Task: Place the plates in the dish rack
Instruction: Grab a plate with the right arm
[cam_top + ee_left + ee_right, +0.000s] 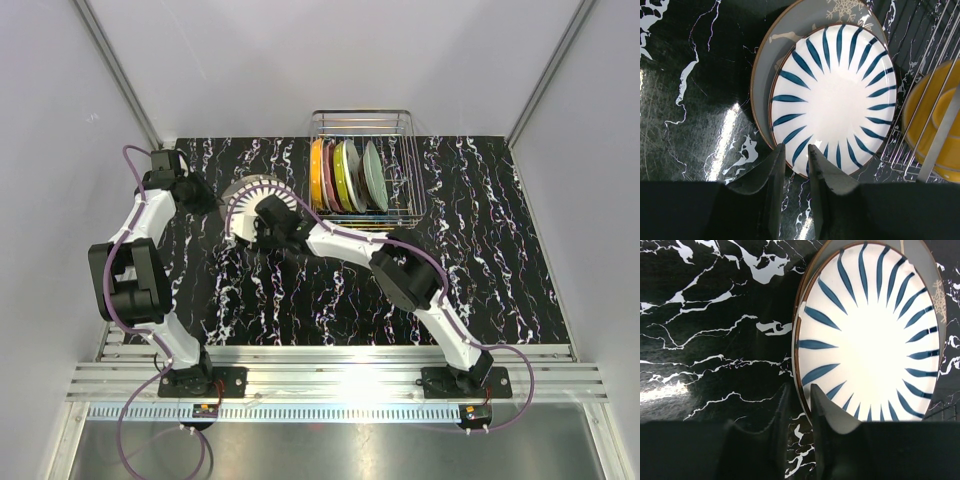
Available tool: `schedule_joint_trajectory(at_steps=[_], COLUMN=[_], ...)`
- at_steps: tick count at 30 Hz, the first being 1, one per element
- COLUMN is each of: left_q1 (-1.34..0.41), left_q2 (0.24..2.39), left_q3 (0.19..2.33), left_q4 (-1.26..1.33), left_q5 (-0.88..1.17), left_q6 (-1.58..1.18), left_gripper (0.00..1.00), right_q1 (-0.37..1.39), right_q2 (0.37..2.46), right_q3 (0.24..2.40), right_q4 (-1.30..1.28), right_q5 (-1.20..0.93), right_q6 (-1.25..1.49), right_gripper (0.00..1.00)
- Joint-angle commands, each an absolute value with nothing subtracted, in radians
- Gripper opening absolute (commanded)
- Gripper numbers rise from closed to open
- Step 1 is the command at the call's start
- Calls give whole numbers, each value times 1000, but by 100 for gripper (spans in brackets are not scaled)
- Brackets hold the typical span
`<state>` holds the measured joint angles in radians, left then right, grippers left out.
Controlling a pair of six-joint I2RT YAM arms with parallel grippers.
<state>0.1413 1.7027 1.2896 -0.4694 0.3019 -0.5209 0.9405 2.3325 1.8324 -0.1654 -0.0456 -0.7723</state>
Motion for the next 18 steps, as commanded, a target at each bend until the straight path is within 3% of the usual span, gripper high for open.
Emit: schedule_joint_trajectory(at_steps=[1, 7, 11, 18], left_q1=[149, 150, 149, 149], left_q2=[1661, 1661, 1663, 1680], left_q3=[1298, 1299, 1298, 1289], left_q4=[-437, -437, -434, -428], left_q5=[327, 333, 337, 367], left_q6=[-523, -525, -528, -538], left_gripper=[27, 27, 29, 39], right_q1=[963, 965, 966, 968], right_q2=[2275, 2267, 2260, 2218], right_q3=[1813, 1815, 1819, 1821], right_q4=[-209, -225, -229, -183], right_q5=[-75, -72, -71, -86], right_q6=[-758, -756, -755, -723], right_gripper=[27, 16, 1, 0])
